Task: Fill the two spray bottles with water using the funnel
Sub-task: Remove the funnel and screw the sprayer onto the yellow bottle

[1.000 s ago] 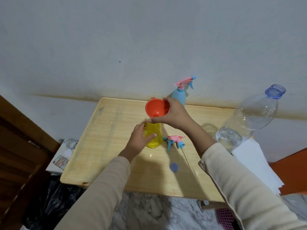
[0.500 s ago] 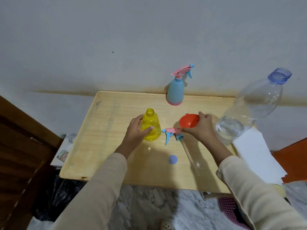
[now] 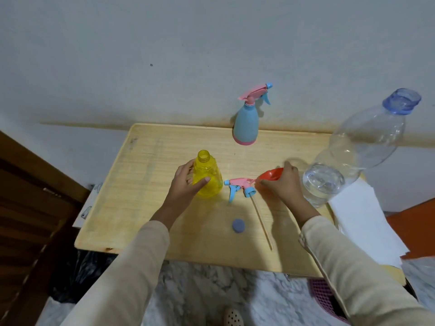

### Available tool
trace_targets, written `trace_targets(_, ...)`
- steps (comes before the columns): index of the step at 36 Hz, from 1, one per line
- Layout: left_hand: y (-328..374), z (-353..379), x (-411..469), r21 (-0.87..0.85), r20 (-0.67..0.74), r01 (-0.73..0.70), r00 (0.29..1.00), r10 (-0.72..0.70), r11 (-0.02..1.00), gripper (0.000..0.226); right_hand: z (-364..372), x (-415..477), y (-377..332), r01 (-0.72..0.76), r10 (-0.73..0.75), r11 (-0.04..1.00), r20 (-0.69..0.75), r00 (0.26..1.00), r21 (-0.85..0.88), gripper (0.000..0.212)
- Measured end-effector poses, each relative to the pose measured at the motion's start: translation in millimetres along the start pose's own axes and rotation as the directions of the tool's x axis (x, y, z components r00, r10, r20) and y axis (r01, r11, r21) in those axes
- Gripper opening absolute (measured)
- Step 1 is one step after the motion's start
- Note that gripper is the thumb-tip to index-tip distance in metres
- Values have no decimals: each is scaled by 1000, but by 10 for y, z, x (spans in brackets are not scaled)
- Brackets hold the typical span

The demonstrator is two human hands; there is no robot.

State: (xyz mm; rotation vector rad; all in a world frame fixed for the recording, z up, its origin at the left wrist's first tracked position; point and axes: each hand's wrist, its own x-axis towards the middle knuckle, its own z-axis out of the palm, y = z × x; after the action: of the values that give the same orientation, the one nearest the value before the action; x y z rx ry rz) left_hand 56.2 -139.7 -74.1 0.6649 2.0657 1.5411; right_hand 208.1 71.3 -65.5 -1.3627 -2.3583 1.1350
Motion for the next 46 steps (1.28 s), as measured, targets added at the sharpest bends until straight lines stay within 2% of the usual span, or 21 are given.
trace_targets(4, -14, 15, -6, 9, -11, -12, 1000, 12, 1000, 77, 6, 8, 5, 11, -11, 1000, 13, 1000, -3, 100)
trace_targets(6, -21, 22, -11, 12, -11, -23, 1000, 23, 1000, 77, 13, -23, 5, 40, -40, 999, -20, 999, -20, 98)
trace_targets(8, -14, 27, -16, 12, -11, -23, 1000, 24, 1000, 82, 32, -93, -16, 135, -135, 991, -105, 985, -2, 85)
trace_targets(11, -17, 22, -9, 6, -17, -20, 1000, 20, 1000, 83, 128, -278, -73, 329, -317, 944, -228, 921, 15, 55)
trace_targets(14, -37, 10, 3, 34, -30, -24, 999, 25, 999, 73, 350, -435, -46, 436, -425, 900, -233, 874, -7, 35)
trace_targets(18, -89, -1, 29, 78, -47, -53, 997, 57, 996, 68, 628, -470, 88, 346, -353, 935, -97, 931, -77, 28)
trace_targets(21, -116, -10, 45, 75, -38, -65, 997, 68, 995, 70, 722, -429, 149, 261, -273, 955, -68, 960, -144, 26)
trace_targets(26, -169, -14, 71, 67, -45, -77, 996, 80, 995, 60, 728, -333, 111, 181, -190, 973, -51, 980, -145, 23)
trace_targets(31, -216, -35, 101, 81, -28, -97, 995, 100, 992, 62, 675, -300, -15, 108, -108, 994, -33, 994, -21, 8)
trace_targets(37, -180, -76, 117, 105, 9, -116, 993, 116, 988, 72, 526, -319, -222, 68, -41, 979, -142, 989, 192, 22)
trace_targets(40, -169, -78, 126, 97, 18, -126, 992, 125, 987, 76, 405, -292, -428, 87, -27, 952, -203, 979, 293, 23)
trace_targets(43, -182, -87, 123, 54, 30, -124, 992, 123, 991, 67, 262, -314, -744, 132, -16, 889, -258, 966, 439, 21)
trace_targets(46, -193, -95, 118, 14, 44, -124, 991, 123, 992, 58, 108, -384, -1112, 256, -80, 792, -322, 943, 554, 26)
